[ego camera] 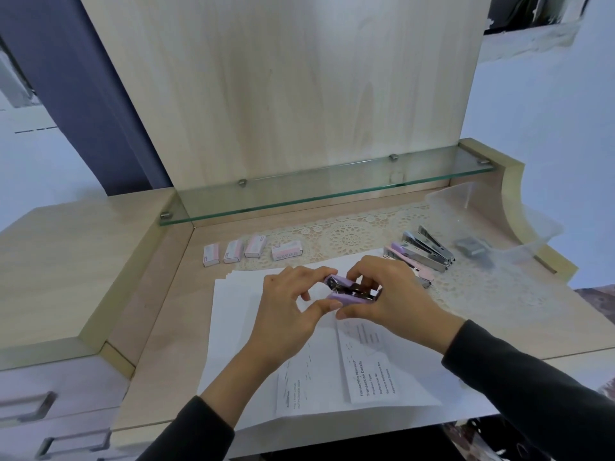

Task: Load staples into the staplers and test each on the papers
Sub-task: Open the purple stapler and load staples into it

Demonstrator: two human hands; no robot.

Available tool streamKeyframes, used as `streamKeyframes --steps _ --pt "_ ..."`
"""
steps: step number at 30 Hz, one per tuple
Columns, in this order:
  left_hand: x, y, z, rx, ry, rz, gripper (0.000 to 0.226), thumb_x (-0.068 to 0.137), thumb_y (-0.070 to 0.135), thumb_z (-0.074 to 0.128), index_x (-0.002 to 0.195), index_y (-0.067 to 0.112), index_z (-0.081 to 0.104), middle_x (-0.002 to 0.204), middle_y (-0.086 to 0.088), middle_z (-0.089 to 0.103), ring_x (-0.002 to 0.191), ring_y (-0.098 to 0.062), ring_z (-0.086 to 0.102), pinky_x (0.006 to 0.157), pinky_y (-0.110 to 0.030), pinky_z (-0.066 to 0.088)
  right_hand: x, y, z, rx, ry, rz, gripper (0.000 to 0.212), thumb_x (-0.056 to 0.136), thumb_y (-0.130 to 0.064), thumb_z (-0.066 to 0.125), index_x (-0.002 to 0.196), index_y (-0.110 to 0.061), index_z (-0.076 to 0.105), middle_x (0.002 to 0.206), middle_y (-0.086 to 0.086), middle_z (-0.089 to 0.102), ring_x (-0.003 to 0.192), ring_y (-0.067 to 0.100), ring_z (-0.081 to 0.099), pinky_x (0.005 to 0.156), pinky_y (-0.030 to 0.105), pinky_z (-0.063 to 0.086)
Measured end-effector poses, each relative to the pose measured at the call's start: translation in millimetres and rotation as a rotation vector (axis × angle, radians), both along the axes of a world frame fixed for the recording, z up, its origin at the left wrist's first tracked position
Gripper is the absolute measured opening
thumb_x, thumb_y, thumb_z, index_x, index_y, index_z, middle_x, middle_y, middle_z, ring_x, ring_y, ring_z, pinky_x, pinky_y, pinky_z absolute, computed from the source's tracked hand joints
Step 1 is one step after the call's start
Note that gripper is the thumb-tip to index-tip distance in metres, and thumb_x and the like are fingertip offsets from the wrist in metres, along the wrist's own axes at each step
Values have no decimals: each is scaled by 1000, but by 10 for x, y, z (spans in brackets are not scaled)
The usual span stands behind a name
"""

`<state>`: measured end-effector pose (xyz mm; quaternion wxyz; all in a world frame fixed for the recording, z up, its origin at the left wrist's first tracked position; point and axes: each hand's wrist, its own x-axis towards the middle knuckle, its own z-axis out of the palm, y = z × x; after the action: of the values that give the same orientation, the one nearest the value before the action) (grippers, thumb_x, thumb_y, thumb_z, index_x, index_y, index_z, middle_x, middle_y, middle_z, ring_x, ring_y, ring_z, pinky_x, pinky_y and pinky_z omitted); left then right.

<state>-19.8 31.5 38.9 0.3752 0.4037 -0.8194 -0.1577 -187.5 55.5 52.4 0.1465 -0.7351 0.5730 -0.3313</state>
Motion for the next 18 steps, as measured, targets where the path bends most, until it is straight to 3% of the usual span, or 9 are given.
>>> streamKeyframes --steps 6,10,13,15,18 --pt "-15 1 -79 -42 -13 12 35 76 37 58 110 42 48 95 22 52 84 12 44 76 -19 30 10 25 2 8 25 0 40 62 -47 75 82 -16 60 74 -2 55 69 18 49 66 33 42" --pt "31 -12 -91 22 -35 -34 33 82 44 57 110 52 42 100 34 45 93 12 43 84 -17 32 -3 36 17 56 0 33 40 65 -45 74 88 -15 61 78 -2 55 72 15 49 66 29 42" --pt "67 -17 -88 154 -60 -99 43 77 48 53 114 56 32 107 32 43 100 11 42 86 -9 33 -39 46 -3 59 50 78 35 72 -40 71 92 -13 62 78 -3 52 69 10 43 61 19 33" --pt "65 -19 -96 152 -59 -105 40 80 46 55 113 55 34 105 32 45 98 12 43 83 -4 33 -45 58 -32 41 60 83 32 73 -39 71 90 -13 63 74 -5 49 67 9 42 59 17 30" --pt "33 -22 -114 63 -35 -54 26 80 42 57 103 47 47 96 33 49 91 9 46 80 -12 34 -29 71 -59 9 14 78 27 73 -35 72 86 -11 65 68 -8 48 61 2 39 57 15 30"
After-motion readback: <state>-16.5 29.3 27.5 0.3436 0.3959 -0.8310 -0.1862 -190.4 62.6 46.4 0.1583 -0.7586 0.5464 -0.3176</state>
